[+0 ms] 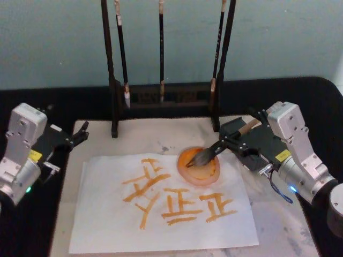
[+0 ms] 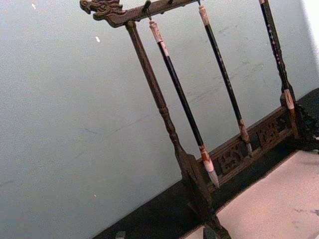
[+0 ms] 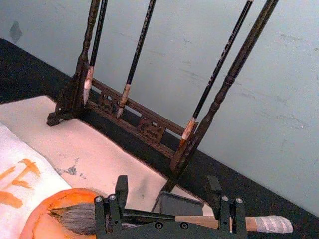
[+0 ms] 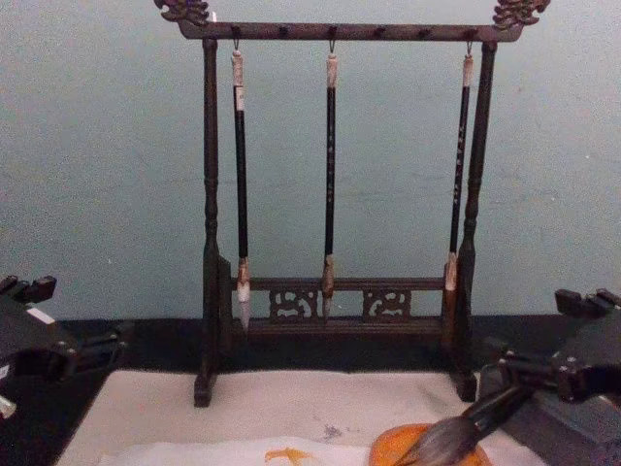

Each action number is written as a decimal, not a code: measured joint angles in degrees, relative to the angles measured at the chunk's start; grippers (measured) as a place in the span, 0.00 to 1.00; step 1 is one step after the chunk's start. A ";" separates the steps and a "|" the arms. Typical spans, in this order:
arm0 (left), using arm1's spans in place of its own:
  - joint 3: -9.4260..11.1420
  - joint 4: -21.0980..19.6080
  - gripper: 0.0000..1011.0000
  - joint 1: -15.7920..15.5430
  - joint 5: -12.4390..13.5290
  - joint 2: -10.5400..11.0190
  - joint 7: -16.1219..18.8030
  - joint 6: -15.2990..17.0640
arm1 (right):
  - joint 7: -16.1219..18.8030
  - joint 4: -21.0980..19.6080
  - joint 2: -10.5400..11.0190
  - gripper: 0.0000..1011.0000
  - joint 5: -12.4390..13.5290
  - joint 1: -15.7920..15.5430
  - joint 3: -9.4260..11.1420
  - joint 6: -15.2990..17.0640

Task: Pick up the brush from the inkstone, write on the paper, then place the brush back to its original position.

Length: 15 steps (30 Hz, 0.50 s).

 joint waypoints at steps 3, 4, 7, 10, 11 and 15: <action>0.00 0.00 1.00 0.00 0.00 0.00 0.01 0.00 | 0.00 0.00 0.01 0.99 0.01 0.00 0.00 0.00; 0.00 0.00 1.00 0.00 0.00 0.00 0.01 0.00 | 0.00 0.00 0.01 0.99 0.02 0.00 0.00 0.00; 0.00 0.00 1.00 0.00 0.00 0.00 0.00 0.00 | 0.00 0.00 0.01 0.99 0.04 0.00 0.00 0.00; 0.00 0.00 1.00 0.00 0.00 0.00 0.00 0.00 | 0.00 0.00 0.01 0.99 0.05 0.00 0.00 0.00; 0.00 0.00 1.00 0.00 0.00 0.00 0.00 0.00 | 0.00 0.00 0.01 0.99 0.05 0.00 0.00 0.00; 0.00 0.00 1.00 0.00 0.00 0.00 0.00 0.00 | 0.00 0.00 0.00 0.99 0.05 0.00 0.00 0.00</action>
